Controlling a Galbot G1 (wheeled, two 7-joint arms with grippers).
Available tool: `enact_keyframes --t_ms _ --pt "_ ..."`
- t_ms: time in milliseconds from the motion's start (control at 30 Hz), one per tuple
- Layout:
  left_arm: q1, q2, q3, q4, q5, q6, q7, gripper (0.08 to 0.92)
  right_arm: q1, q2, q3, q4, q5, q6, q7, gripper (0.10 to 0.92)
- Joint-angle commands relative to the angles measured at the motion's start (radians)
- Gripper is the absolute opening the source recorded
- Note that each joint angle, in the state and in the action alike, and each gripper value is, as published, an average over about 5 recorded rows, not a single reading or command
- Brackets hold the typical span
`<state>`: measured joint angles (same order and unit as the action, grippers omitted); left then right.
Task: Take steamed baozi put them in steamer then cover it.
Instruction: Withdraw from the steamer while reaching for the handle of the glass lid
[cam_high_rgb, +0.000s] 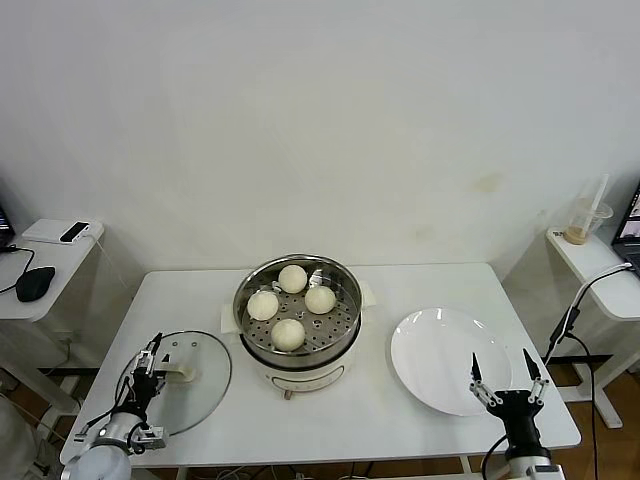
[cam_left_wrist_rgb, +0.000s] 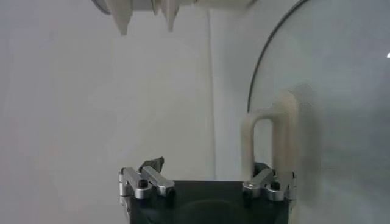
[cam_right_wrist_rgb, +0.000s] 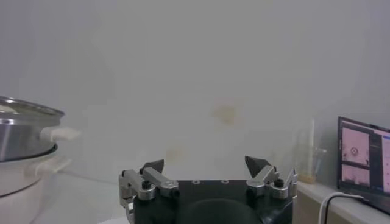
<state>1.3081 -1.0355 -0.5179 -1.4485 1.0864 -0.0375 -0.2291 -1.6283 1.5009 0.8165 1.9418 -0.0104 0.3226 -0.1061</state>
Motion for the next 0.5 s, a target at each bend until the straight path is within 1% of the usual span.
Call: enact_keyframes --t_ms 33,267,500 --pt "-0.017 -0.003 0.001 0.024 0.002 -0.014 -0.016 0.698 0.0 0.0 -0.004 0.001 -0.003 -0.001 -0.001 0.823" --pt "0.02 -0.008 -0.016 -0.012 -0.005 -0.023 -0.032 0.498 0.0 -0.006 -0.009 0.004 -0.003 -0.002 -0.003 0.823" --pt "0.08 -0.01 -0.047 -0.104 -0.008 -0.007 -0.054 0.291 0.002 -0.018 -0.022 0.012 -0.002 -0.006 -0.006 0.823"
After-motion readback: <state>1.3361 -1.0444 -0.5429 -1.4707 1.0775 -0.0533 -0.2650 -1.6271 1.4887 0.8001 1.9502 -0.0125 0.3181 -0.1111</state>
